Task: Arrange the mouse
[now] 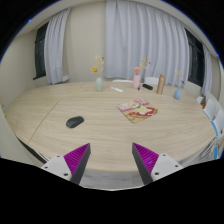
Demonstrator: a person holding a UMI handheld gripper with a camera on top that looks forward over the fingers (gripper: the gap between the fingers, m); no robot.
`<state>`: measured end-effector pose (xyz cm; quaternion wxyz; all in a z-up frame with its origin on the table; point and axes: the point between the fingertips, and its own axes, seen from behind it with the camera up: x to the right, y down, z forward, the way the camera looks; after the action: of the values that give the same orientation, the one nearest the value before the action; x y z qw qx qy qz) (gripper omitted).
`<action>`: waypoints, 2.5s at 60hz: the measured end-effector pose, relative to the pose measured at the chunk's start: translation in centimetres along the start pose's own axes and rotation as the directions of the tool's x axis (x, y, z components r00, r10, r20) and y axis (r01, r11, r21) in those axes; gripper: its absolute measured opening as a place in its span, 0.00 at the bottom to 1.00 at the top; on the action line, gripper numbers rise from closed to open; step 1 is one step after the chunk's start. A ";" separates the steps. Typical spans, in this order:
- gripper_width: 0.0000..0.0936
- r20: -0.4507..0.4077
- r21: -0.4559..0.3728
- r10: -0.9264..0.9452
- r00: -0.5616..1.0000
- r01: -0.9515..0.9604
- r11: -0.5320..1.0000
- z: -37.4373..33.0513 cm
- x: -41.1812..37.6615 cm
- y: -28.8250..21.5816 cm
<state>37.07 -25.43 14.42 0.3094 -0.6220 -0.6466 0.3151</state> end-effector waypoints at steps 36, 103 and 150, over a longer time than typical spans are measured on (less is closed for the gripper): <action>0.92 0.068 -0.045 0.020 0.997 -0.017 0.999 9.5 -18.9 0.5; 0.39 0.047 -0.092 0.033 0.998 -0.028 0.995 29.7 -23.5 -5.4; 0.39 -0.164 -0.043 0.103 0.981 -0.112 0.993 38.8 19.0 -13.8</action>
<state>-2.73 -7.71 1.91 0.3272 -0.6873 -0.5928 0.2630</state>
